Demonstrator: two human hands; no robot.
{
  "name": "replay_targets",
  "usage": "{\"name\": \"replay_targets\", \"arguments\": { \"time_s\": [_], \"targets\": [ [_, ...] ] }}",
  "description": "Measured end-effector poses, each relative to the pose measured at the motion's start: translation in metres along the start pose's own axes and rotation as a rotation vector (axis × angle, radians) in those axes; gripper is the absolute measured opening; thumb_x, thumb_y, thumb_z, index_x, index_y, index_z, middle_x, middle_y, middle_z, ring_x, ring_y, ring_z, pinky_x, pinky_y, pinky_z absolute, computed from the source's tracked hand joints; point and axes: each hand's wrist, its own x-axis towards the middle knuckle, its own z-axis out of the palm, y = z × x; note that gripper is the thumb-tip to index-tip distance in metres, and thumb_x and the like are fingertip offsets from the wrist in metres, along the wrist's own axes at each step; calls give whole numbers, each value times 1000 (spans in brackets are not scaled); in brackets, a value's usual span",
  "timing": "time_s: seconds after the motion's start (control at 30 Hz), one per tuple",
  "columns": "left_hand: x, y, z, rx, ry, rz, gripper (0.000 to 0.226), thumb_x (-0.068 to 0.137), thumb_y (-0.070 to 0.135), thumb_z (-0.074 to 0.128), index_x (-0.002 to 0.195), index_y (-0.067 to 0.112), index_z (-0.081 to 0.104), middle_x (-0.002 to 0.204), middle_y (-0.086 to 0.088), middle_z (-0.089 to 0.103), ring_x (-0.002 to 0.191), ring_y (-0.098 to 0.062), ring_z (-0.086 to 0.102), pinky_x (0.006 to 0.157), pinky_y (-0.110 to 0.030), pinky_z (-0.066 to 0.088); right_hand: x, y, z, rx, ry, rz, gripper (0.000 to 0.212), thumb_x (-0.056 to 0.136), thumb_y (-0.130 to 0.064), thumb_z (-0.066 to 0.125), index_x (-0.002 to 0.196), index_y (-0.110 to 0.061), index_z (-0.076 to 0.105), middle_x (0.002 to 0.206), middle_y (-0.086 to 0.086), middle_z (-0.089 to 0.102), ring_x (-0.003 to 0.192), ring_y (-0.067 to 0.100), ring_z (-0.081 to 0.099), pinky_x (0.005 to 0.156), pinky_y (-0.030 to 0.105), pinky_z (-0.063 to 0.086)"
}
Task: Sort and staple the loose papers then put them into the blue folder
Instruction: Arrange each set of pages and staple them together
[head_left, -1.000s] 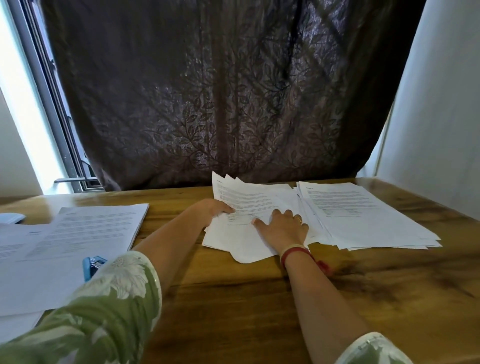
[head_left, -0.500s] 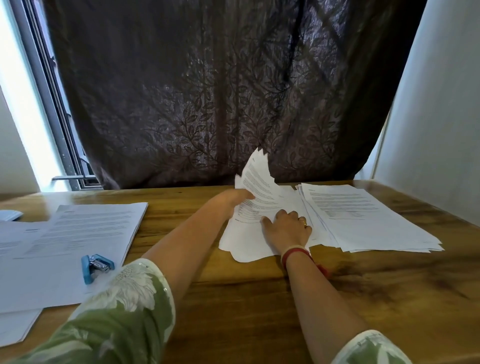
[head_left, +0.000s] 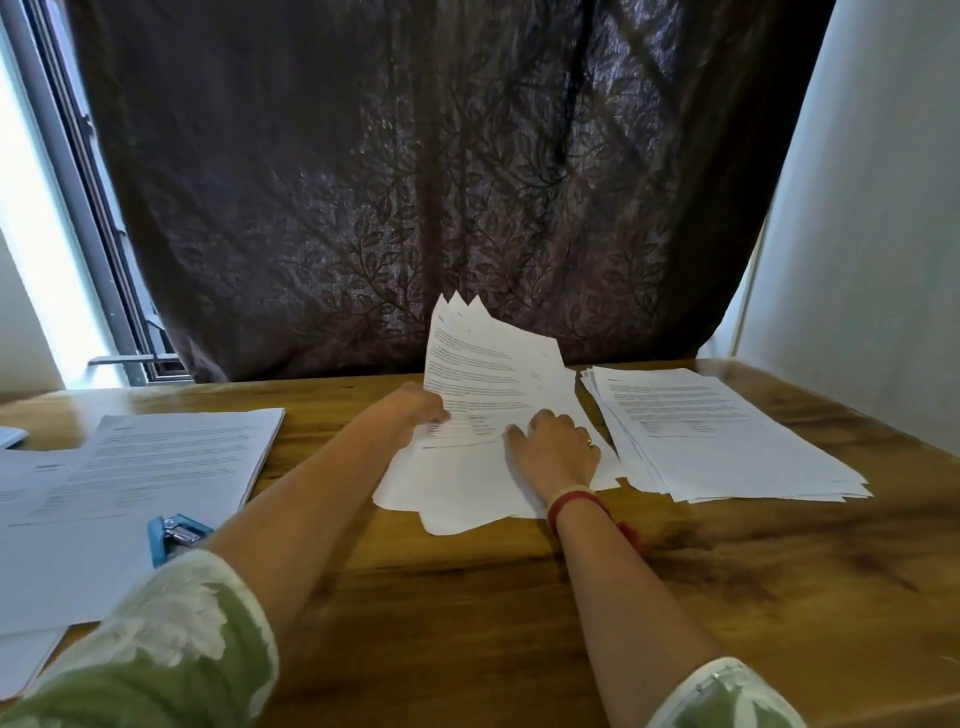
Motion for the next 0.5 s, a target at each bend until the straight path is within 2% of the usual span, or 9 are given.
{"name": "replay_targets", "arguments": {
  "time_s": [0.07,0.13,0.2,0.3,0.4,0.47,0.5],
  "targets": [
    [-9,-10,-27,2,28,36,40,91,-4,60,130,3,57,133,-10,58,123,-29,53,106,-37,41,0,-4,-4,101,85,-9,49,95,-51,43,127,-16,53,129,8,55,119,28,51,97,41,44],
    [-21,-22,-54,-34,15,84,39,90,0,63,128,5,59,131,-9,60,122,-29,54,108,-42,40,2,-4,-8,258,147,-16,50,94,-50,48,131,-16,51,133,8,53,122,28,50,101,41,45],
    [-38,-37,-79,-101,6,121,34,89,3,65,123,5,59,122,-9,64,117,-27,58,103,-45,45,4,-4,-10,483,127,-22,56,90,-52,55,134,-19,47,137,7,51,125,28,49,104,46,44],
    [-58,-61,-106,-187,-11,227,36,84,6,71,118,13,62,115,-5,69,110,-25,64,98,-51,49,2,-9,-11,770,-58,-10,64,82,-59,62,133,-24,47,133,0,55,120,25,55,100,49,47],
    [-75,-81,-116,-317,-99,270,48,79,4,74,125,12,59,121,-10,68,114,-29,64,98,-53,49,-2,-18,-14,1044,-425,68,45,84,-47,69,121,-23,59,119,1,67,107,23,64,97,47,50],
    [-76,-90,-116,-388,-125,230,62,69,7,77,128,8,57,122,-14,66,115,-34,62,97,-55,49,-6,-23,-15,958,-578,53,27,86,-40,69,107,-25,64,112,2,70,104,23,65,96,45,50],
    [-74,-95,-114,-383,-117,235,68,64,8,78,129,6,56,122,-15,66,116,-34,61,97,-54,49,-6,-23,-13,905,-624,47,22,88,-34,69,107,-24,64,111,3,70,103,24,66,94,45,52]
  ]
}}
